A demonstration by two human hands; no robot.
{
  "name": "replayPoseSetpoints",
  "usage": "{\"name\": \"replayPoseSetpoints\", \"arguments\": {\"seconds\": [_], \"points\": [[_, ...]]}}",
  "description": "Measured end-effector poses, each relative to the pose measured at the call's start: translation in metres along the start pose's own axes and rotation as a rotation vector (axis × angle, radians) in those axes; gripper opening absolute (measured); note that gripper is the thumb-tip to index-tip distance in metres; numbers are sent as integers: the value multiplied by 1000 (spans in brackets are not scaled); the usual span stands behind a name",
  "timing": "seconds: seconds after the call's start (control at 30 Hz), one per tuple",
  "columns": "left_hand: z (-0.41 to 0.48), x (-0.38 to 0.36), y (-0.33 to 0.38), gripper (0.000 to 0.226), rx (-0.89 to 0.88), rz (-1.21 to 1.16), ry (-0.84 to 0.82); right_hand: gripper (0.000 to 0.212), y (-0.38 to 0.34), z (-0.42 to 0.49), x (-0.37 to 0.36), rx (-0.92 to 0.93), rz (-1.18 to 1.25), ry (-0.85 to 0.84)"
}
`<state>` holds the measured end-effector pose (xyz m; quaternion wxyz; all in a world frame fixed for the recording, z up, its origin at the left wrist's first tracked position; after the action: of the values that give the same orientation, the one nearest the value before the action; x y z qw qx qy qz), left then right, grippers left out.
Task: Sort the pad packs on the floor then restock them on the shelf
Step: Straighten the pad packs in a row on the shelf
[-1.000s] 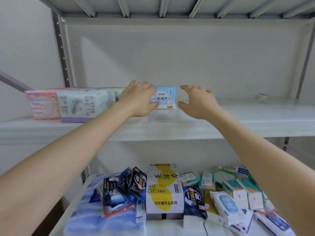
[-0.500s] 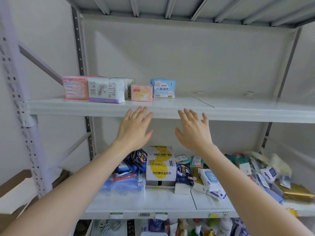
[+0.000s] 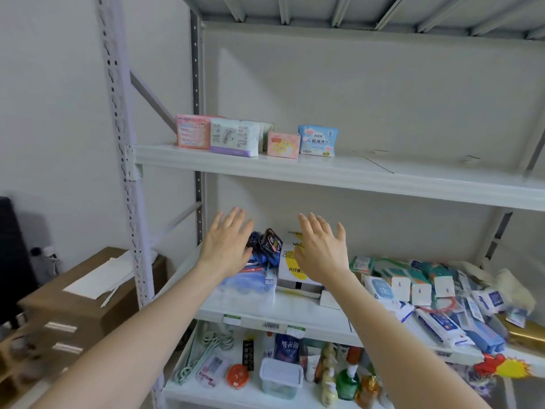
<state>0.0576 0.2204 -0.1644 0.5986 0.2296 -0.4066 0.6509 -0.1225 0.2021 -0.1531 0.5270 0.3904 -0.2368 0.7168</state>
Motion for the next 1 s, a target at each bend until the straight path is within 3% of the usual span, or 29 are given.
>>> {"name": "replayPoseSetpoints", "arguments": {"seconds": [0.43, 0.8, 1.0], "points": [[-17, 22, -112, 69, 137, 72, 9, 71, -104, 51, 20, 80, 47, 66], [49, 22, -244, 68, 66, 138, 133, 69, -172, 148, 17, 9, 33, 184], [99, 17, -296, 75, 93, 7, 234, 69, -183, 209, 34, 0, 4, 275]]}}
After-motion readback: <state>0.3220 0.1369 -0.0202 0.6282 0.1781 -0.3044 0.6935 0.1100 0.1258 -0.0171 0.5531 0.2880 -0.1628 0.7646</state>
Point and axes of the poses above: each hand's wrist, its own z-axis towards the middle knuckle, its own x-axis out of the back of the hand, y = z × x, the point moved 7 cm from there along z, towards the middle knuckle, and after that the axes turned 6 degrees about y, right-handed, at the moved point
